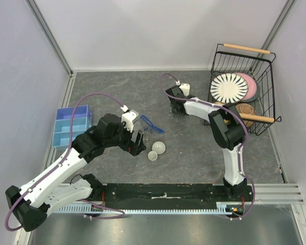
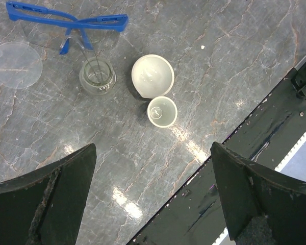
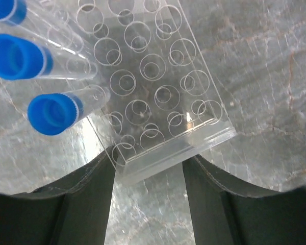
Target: Organize the chemistry lab equipment
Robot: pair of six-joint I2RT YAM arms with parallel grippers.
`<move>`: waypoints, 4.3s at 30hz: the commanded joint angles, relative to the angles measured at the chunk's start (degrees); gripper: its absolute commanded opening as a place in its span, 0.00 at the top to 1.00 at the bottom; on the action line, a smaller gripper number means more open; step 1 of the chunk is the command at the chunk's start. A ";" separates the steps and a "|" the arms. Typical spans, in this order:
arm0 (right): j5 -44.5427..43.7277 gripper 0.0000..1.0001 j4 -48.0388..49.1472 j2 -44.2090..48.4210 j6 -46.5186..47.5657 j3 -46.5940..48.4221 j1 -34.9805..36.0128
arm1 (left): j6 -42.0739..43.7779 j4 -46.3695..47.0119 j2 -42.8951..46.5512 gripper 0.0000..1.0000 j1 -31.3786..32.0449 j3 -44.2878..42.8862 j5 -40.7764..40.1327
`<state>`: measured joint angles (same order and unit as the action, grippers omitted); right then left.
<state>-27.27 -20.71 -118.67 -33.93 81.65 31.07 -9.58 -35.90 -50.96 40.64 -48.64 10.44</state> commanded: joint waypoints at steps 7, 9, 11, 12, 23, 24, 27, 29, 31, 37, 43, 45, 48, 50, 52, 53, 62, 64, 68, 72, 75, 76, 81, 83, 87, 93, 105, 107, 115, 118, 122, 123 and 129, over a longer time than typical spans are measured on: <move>0.28 0.37 -2.93 -7.71 -2.19 12.48 -6.54 | -0.26 0.92 -1.07 0.00 -0.04 -0.14 -2.09; 1.25 0.37 -3.90 -9.37 -2.19 15.28 -8.12 | -0.35 0.74 -1.33 0.00 -0.04 -0.22 -2.35; 1.86 0.37 -4.69 -10.96 -1.84 17.74 -8.92 | -0.26 0.66 -1.69 0.00 -0.04 -0.31 -2.70; 1.95 0.37 -4.95 -11.40 -1.75 18.54 -9.70 | -0.26 0.66 -1.95 0.00 -0.04 -0.40 -2.88; 3.54 0.37 -6.36 -8.70 1.76 21.98 -10.24 | -1.40 -0.13 -1.86 0.00 -0.04 -3.63 -6.73; 3.28 0.37 -6.36 -7.55 2.11 21.72 -9.54 | -1.75 -1.79 -1.95 0.00 -0.04 -4.78 -8.22; 2.92 0.36 -6.45 -2.19 4.04 20.40 -7.79 | -2.46 -4.78 -3.09 0.00 -0.04 -9.70 -16.22; 2.66 0.35 -7.15 1.66 5.36 19.78 -6.38 | -2.02 -6.98 -3.62 0.00 -0.65 -13.21 -19.05; 1.78 0.35 -8.29 4.31 6.68 19.34 -3.75 | -0.79 -8.65 -4.67 0.00 -1.70 -16.64 -18.00; -0.60 0.35 -9.87 15.91 8.18 16.09 3.29 | 1.24 -9.81 -9.50 0.00 -16.44 -22.28 -13.71; -0.07 0.34 -12.42 26.89 9.67 12.15 9.97 | -5.26 -8.13 -19.94 0.03 -37.18 -22.90 -7.18; -0.07 0.34 -12.43 29.71 9.76 9.95 12.08 | -9.46 -7.52 -21.11 0.03 -40.01 -22.81 -9.55; 0.02 0.34 -12.25 34.99 9.50 5.20 14.62 | -15.78 -6.81 -21.73 0.01 -45.03 -22.63 -14.29; 0.37 0.34 -11.46 38.85 9.15 0.90 16.29 | -18.35 -6.81 -22.51 0.00 -48.18 -23.51 -15.18; 0.55 0.34 -10.93 42.10 8.80 -3.22 17.09 | -22.13 -7.51 -23.39 0.00 -51.26 -24.65 -15.71; 0.55 0.34 -10.93 43.08 8.71 -4.64 17.96 | -23.54 -7.87 -24.01 0.00 -52.32 -24.92 -15.62; 2.13 0.34 -8.38 53.98 7.65 -17.04 19.91 | -37.69 -9.46 -30.43 0.04 -58.04 -22.20 -17.20; 2.22 0.34 -8.03 54.69 8.27 -18.36 19.99 | -39.01 -8.57 -31.91 0.05 -58.13 -21.41 -17.47; 3.18 0.35 -8.21 55.30 8.27 -19.94 20.00 | -41.82 -7.52 -34.99 0.05 -58.75 -21.76 -17.38; 3.45 0.35 -7.33 57.49 8.09 -22.84 20.08 | -43.67 -6.99 -37.28 0.05 -59.27 -22.90 -17.73; 2.83 0.34 -6.72 58.29 8.09 -24.25 20.00 | -44.73 -7.08 -39.39 0.05 -59.45 -23.43 -17.65; 2.83 0.34 -6.54 58.20 8.09 -24.17 19.99 | -44.91 -6.90 -40.00 0.05 -59.71 -23.34 -17.47; 3.54 0.34 -5.84 57.06 8.53 -23.73 19.99 | -46.23 -5.59 -42.02 0.06 -60.59 -21.94 -16.42; 4.15 0.34 -5.40 56.54 8.44 -23.90 20.08 | -46.49 -4.62 -42.47 0.06 -60.94 -21.41 -16.33; 4.68 0.35 -4.16 55.57 8.09 -25.39 20.08 | -46.23 -3.83 -43.69 0.07 -62.43 -21.67 -15.97; 4.85 0.35 -3.20 54.25 7.83 -26.01 20.08 | -45.00 -1.99 -45.54 0.14 -63.40 -21.50 -14.57; 5.56 0.35 -2.06 52.40 6.69 -26.80 20.08 | -39.73 3.03 -49.06 0.54 -63.58 -19.82 -10.70; 5.73 0.36 -1.88 51.97 6.60 -26.72 20.08 | -38.50 3.03 -49.50 0.63 -63.58 -20.44 -10.61; 5.65 0.36 -1.70 52.05 5.90 -27.24 20.26 | -36.47 6.18 -50.11 0.88 -63.41 -19.56 -5.35; 5.38 0.36 -1.70 52.14 5.72 -27.77 20.26 | -35.51 8.30 -50.64 0.98 -62.44 -19.03 -1.65; 5.29 0.36 -1.70 52.31 5.63 -28.65 20.35 | -32.52 9.10 -53.97 0.98 -59.55 -22.79 3.17; 5.29 0.36 -1.53 52.49 5.63 -28.82 20.43 | -32.08 9.09 -54.50 0.98 -57.89 -23.68 3.53; 3.89 0.36 -2.49 53.72 5.90 -30.14 20.52 | -30.14 8.13 -60.20 0.98 -49.28 -32.47 4.33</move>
<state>-21.67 -23.66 -66.57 -27.46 52.25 51.18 -42.85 -32.91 -105.95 -15.14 -75.90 6.96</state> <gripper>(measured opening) 0.639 0.073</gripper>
